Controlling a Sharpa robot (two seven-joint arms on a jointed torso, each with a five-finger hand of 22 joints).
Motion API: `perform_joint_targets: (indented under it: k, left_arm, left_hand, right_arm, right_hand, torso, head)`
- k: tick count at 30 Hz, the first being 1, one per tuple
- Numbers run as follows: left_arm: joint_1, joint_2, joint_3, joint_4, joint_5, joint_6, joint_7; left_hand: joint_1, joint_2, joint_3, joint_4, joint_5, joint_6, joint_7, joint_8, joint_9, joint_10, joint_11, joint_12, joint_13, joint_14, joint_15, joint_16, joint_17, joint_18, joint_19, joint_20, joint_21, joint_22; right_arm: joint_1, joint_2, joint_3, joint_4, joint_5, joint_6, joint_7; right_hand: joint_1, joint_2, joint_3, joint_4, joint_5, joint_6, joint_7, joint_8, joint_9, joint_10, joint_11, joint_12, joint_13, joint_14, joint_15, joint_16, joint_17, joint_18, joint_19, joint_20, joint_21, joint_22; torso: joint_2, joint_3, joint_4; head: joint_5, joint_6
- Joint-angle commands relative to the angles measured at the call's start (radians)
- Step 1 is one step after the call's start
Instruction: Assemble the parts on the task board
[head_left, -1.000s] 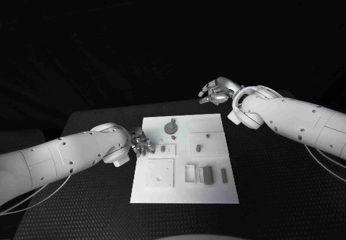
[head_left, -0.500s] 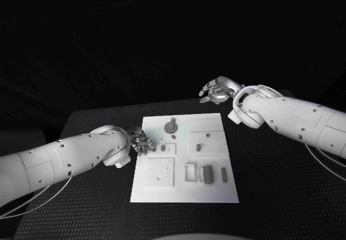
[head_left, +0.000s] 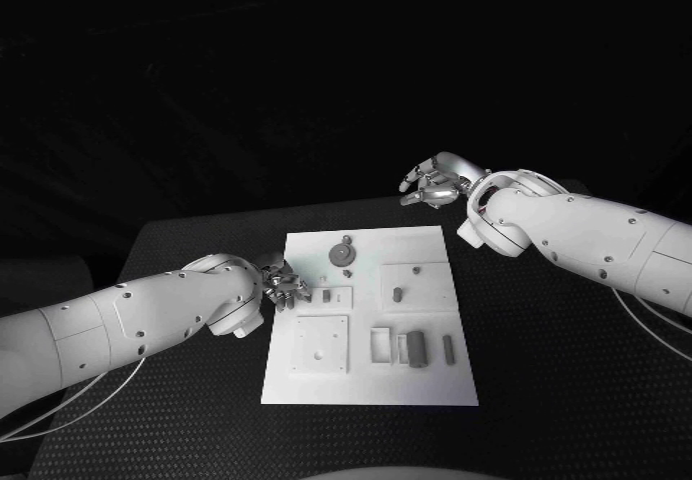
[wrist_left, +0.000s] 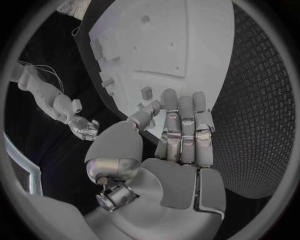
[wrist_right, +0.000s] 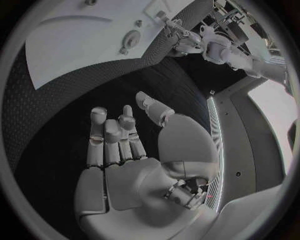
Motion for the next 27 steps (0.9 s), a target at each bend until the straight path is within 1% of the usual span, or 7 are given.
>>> perform_joint_targets:
  k: [1, 6, 13, 27]
  left_arm:
    - [-0.003, 0.003, 0.000, -0.001, -0.012, -0.016, 0.012]
    - [-0.006, 0.005, 0.000, -0.006, -0.012, -0.005, 0.008]
    - [-0.010, 0.007, 0.000, -0.013, -0.014, -0.010, 0.009]
    - [-0.013, 0.009, 0.000, -0.014, -0.018, -0.003, 0.005]
  left_hand:
    - [0.009, -0.003, 0.006, 0.001, 0.006, 0.052, -0.045, 0.002, 0.002, -0.001, -0.007, 0.005, 0.001, 0.006, -0.001, 0.003, 0.001, -0.003, 0.004, 0.001, 0.004, 0.018]
    - [0.009, -0.003, 0.006, 0.001, 0.005, 0.052, -0.045, 0.002, 0.002, -0.001, -0.007, 0.005, 0.001, 0.006, -0.001, 0.002, 0.001, -0.003, 0.005, 0.001, 0.004, 0.018]
    - [0.009, -0.003, 0.006, 0.001, 0.004, 0.052, -0.045, 0.001, 0.002, -0.001, -0.007, 0.004, 0.002, 0.007, -0.002, 0.002, 0.001, -0.003, 0.005, 0.001, 0.004, 0.018]
    - [0.010, -0.003, 0.007, 0.001, 0.004, 0.052, -0.045, 0.001, 0.002, 0.000, -0.007, 0.004, 0.002, 0.008, -0.002, 0.001, 0.001, -0.003, 0.006, 0.000, 0.003, 0.019]
  right_arm:
    - [0.000, 0.000, 0.000, 0.002, -0.001, 0.008, 0.005]
    - [0.000, -0.001, 0.000, 0.002, -0.001, 0.008, 0.004]
    - [0.000, -0.002, 0.000, 0.003, -0.001, 0.008, 0.004]
    - [0.000, -0.004, 0.000, 0.003, 0.000, 0.009, 0.004]
  right_hand:
    - [-0.002, 0.005, -0.005, 0.000, -0.002, 0.011, 0.016, -0.005, 0.001, -0.009, 0.000, 0.005, -0.002, 0.002, -0.004, 0.004, -0.001, 0.013, 0.000, 0.004, -0.003, 0.010]
    - [-0.002, 0.005, -0.005, 0.000, -0.002, 0.011, 0.016, -0.005, 0.001, -0.009, 0.000, 0.005, -0.002, 0.002, -0.004, 0.004, -0.001, 0.013, 0.000, 0.004, -0.003, 0.010]
    - [-0.002, 0.005, -0.005, 0.000, -0.002, 0.011, 0.016, -0.005, 0.001, -0.009, 0.000, 0.006, -0.002, 0.002, -0.004, 0.004, -0.001, 0.013, 0.000, 0.004, -0.003, 0.010]
    - [-0.002, 0.005, -0.005, 0.000, -0.002, 0.011, 0.016, -0.005, 0.001, -0.009, 0.000, 0.006, -0.003, 0.002, -0.004, 0.004, -0.002, 0.013, 0.001, 0.004, -0.003, 0.010]
  torso:
    - [0.000, 0.0001, 0.0002]
    - [0.000, 0.0001, 0.0000]
    - [0.000, -0.0003, 0.0002]
    - [0.000, -0.0002, 0.0002]
  head:
    - [-0.001, 0.000]
    - [-0.001, -0.001]
    - [-0.002, 0.000]
    - [-0.003, -0.001]
